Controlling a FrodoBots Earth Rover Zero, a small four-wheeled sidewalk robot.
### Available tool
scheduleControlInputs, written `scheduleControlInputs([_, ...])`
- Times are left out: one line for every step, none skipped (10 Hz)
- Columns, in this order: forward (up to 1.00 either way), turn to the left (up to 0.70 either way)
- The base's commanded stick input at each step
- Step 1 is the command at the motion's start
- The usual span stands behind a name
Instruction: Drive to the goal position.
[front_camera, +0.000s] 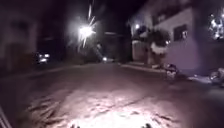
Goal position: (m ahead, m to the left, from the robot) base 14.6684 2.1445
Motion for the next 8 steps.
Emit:
scheduleControlInputs([0.85, 0.00])
scheduleControlInputs([0.85, 0.00])
scheduleControlInputs([0.85, 0.00])
scheduleControlInputs([0.85, 0.00])
scheduleControlInputs([0.85, 0.00])
scheduleControlInputs([0.85, 0.00])
scheduleControlInputs([0.85, 0.00])
scheduleControlInputs([0.85, 0.00])
